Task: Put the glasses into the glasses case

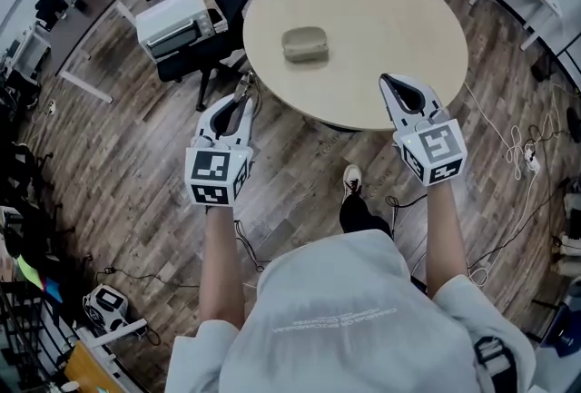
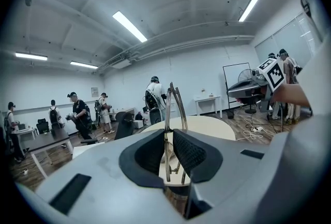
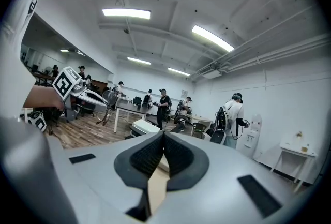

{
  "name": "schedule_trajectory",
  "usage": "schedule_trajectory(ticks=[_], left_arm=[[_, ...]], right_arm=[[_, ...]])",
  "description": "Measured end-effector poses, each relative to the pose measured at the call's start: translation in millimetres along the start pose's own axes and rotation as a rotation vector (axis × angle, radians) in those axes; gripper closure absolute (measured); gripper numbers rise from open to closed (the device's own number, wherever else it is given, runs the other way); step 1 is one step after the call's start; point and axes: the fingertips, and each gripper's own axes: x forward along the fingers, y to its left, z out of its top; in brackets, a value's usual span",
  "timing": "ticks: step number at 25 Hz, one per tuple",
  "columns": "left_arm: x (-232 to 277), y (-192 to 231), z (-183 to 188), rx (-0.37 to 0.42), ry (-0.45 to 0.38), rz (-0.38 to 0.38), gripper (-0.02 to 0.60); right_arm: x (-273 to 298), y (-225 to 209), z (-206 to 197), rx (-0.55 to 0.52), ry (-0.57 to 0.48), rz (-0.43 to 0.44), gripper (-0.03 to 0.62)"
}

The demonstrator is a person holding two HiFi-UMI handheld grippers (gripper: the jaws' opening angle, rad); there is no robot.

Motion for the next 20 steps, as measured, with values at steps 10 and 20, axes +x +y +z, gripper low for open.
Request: schedule_trajectory(ticks=[10, 20], left_arm=[[121.8, 14.6, 28.7, -0.031, 0.036, 0.038, 0.529], [212.4, 19.4, 28.7, -0.047, 0.101, 0.076, 0.529]], right_arm=[[96.3, -98.3, -19.3, 0.005, 0.023, 0.101, 0.594], [157.1, -146.4, -53.6, 0.043, 0.063, 0.218, 0.594]])
